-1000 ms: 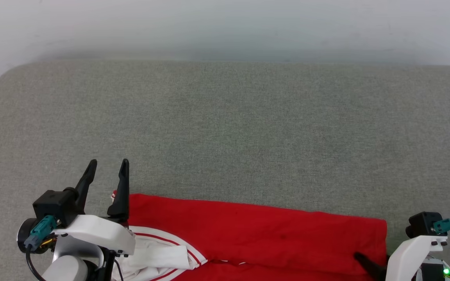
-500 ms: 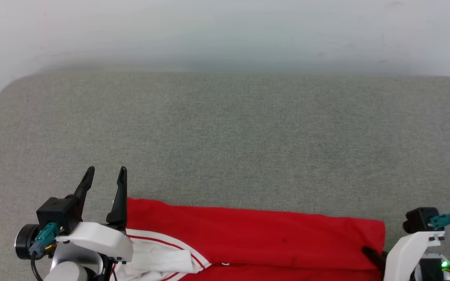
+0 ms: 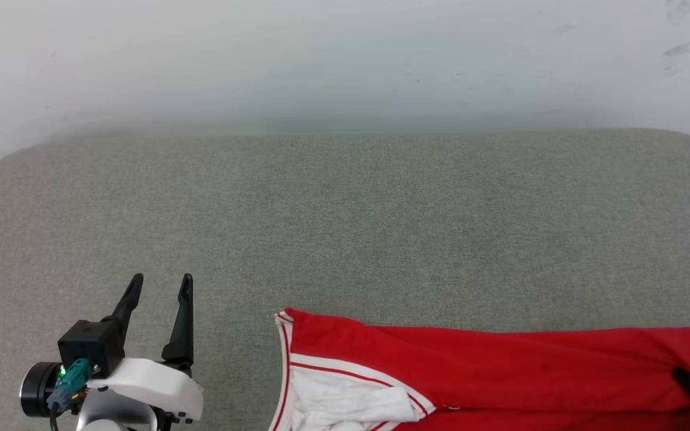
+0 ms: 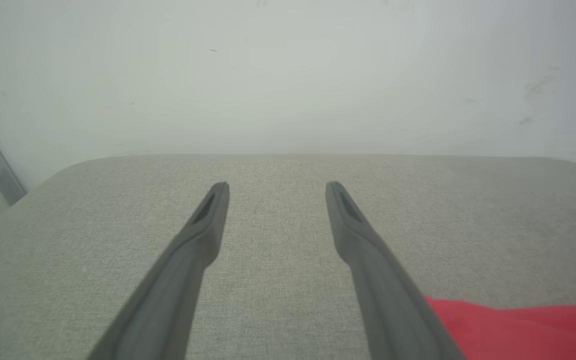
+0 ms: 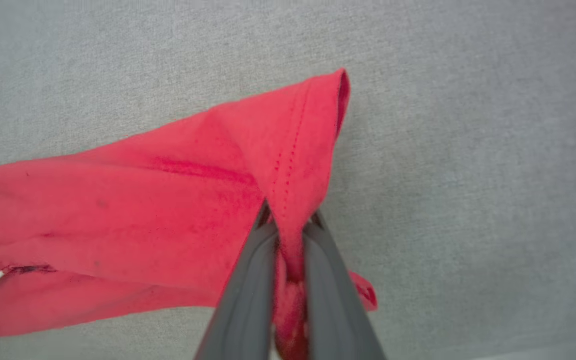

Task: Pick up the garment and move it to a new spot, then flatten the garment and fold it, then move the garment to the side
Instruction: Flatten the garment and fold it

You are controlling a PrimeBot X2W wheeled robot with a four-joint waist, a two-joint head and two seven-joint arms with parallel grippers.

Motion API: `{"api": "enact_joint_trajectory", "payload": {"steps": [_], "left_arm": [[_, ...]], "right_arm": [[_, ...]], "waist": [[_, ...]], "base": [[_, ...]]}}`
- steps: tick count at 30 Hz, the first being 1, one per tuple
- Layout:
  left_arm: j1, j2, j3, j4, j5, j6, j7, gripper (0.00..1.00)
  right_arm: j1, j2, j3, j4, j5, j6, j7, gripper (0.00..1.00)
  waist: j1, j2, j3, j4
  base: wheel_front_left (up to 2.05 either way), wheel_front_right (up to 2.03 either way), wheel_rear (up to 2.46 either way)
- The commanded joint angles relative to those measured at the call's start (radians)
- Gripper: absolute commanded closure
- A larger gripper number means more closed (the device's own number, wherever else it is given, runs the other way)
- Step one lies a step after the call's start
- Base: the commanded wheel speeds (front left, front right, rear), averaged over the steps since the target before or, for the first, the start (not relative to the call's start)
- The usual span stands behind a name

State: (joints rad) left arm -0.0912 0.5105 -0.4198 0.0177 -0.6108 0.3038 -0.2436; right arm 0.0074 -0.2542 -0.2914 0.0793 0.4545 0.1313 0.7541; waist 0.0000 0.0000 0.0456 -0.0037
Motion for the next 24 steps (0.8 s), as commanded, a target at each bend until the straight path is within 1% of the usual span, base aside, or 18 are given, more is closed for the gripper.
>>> {"api": "enact_joint_trajectory", "payload": {"steps": [1, 4, 7, 10, 13, 17, 20, 22, 24], "left_arm": [[0.01, 0.006, -0.003, -0.006, 0.005, 0.005, 0.001, 0.0], [0.017, 0.007, -0.004, -0.008, 0.006, 0.01, 0.002, 0.0], [0.018, 0.011, -0.008, -0.013, 0.009, 0.013, 0.007, 0.0], [0.014, 0.012, -0.009, -0.017, 0.009, 0.015, 0.011, 0.0], [0.009, 0.011, -0.011, -0.021, 0.008, 0.017, 0.015, 0.0], [-0.004, 0.004, -0.018, -0.025, 0.007, 0.011, 0.019, 0.0], [-0.008, 0.003, -0.02, -0.026, 0.004, 0.011, 0.02, 0.0], [-0.013, -0.002, -0.023, -0.027, 0.001, 0.007, 0.021, 0.0], [-0.019, -0.006, -0.025, -0.026, 0.0, 0.007, 0.019, 0.0]], "right_arm": [[0.014, 0.011, -0.037, -0.017, -0.004, -0.001, 0.02, 1.0], [0.019, 0.028, -0.054, -0.032, 0.015, -0.001, 0.049, 1.0], [0.021, 0.068, -0.048, -0.062, 0.079, -0.001, 0.104, 1.0], [0.024, 0.126, -0.023, -0.094, 0.197, -0.001, 0.179, 1.0], [0.02, 0.167, 0.001, -0.126, 0.329, -0.001, 0.243, 1.0], [0.032, 0.197, 0.041, -0.139, 0.487, -0.001, 0.297, 1.0], [0.034, 0.205, 0.085, -0.135, 0.593, -0.001, 0.314, 1.0], [0.031, 0.206, 0.131, -0.123, 0.665, -0.001, 0.298, 1.0], [0.021, 0.206, 0.177, -0.115, 0.708, -0.001, 0.269, 1.0]], "waist": [[0.0, 0.0, -0.006, -0.006], [0.0, 0.0, -0.008, -0.009], [0.0, 0.0, -0.009, -0.011], [0.0, 0.0, -0.009, -0.008], [0.0, 0.0, -0.009, -0.001], [0.0, 0.0, -0.008, 0.023], [0.0, 0.0, -0.007, 0.041], [0.0, 0.0, -0.003, 0.058], [0.0, 0.0, 0.001, 0.075]], "base": [[0.0, 0.0, 0.0], [0.0, 0.0, 0.0], [0.0, 0.0, 0.0], [0.0, 0.0, 0.0], [0.0, 0.0, 0.0], [0.0, 0.0, 0.0], [0.0, 0.0, 0.0], [0.0, 0.0, 0.0], [0.0, 0.0, 0.0]]}}
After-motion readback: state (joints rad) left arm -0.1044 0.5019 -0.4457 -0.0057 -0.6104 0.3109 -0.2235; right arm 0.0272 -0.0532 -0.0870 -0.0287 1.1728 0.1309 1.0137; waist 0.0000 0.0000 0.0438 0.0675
